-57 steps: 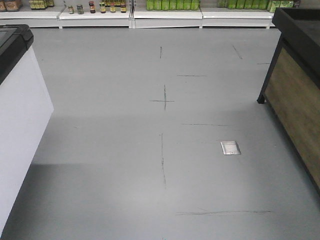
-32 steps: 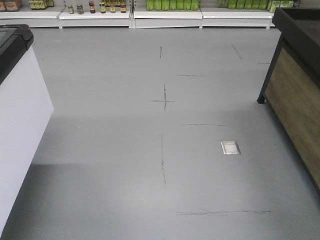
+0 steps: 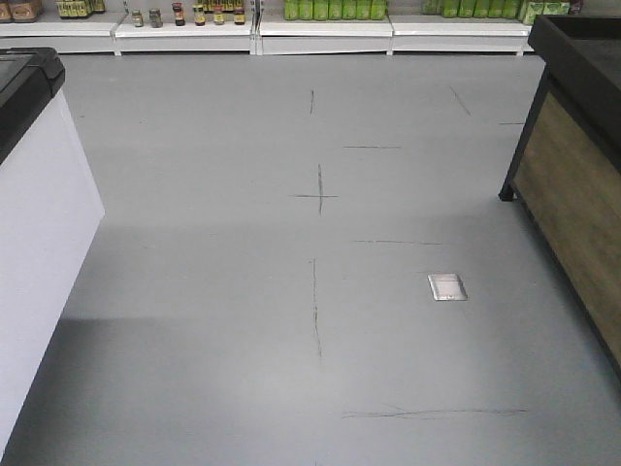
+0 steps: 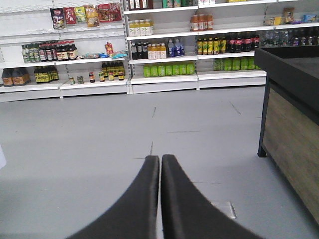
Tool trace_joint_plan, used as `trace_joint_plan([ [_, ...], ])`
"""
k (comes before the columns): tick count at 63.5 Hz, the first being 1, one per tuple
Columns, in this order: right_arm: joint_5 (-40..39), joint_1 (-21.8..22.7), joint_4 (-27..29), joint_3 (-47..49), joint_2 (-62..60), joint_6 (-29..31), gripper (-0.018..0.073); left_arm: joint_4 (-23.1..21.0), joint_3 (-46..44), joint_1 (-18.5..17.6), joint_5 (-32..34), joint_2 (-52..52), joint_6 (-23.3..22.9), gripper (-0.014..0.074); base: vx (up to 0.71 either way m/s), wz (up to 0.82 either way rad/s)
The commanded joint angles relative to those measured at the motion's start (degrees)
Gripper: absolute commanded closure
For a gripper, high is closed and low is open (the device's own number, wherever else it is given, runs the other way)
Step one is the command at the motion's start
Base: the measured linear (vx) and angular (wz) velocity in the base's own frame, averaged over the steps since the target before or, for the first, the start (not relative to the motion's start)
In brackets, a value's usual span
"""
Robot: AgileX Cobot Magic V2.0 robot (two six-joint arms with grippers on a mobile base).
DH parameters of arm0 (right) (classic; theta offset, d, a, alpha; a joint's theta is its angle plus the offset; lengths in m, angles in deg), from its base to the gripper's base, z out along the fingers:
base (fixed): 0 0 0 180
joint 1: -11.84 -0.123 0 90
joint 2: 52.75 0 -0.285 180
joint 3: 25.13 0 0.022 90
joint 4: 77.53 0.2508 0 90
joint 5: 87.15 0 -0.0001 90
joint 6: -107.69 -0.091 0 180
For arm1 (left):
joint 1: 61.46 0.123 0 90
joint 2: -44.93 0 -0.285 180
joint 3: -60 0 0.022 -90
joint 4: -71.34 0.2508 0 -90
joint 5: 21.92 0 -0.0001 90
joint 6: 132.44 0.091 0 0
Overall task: Pick three apples into basket with both arms
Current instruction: 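Drive the base forward along the aisle toward the fruit tables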
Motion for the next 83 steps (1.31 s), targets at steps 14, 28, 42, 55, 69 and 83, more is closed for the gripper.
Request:
trace_joint_plan([
  [14,-4.3,0.4,-0.6,-0.8,-0.8,0.4,0.0563,0.0,0.2,0.1,4.0,0.9,-0.5,0.0603,0.0,0.0],
  [28,-4.3,0.4,-0.6,-0.8,-0.8,0.4,0.0563,0.0,0.2,0.1,4.0,0.9,-0.5,0.0603,0.0,0.0],
  [42,-4.3,0.4,-0.6,-0.8,-0.8,0.4,0.0563,0.0,0.2,0.1,4.0,0.9,-0.5,0.0603,0.0,0.0],
  [55,-4.3,0.4,-0.6,-0.8,-0.8,0.4,0.0563,0.0,0.2,0.1,4.0,0.9,-0.5,0.0603,0.0,0.0],
  [69,-4.3,0.4,-0.6,-0.8,-0.8,0.4,0.0563,0.0,0.2,0.1,4.0,0.9,-0.5,0.0603,0.0,0.0],
  [83,-4.3,0.4,-0.6,-0.8,-0.8,0.4,0.0563,0.0,0.2,0.1,4.0,0.9,-0.5,0.0603,0.02,0.01],
])
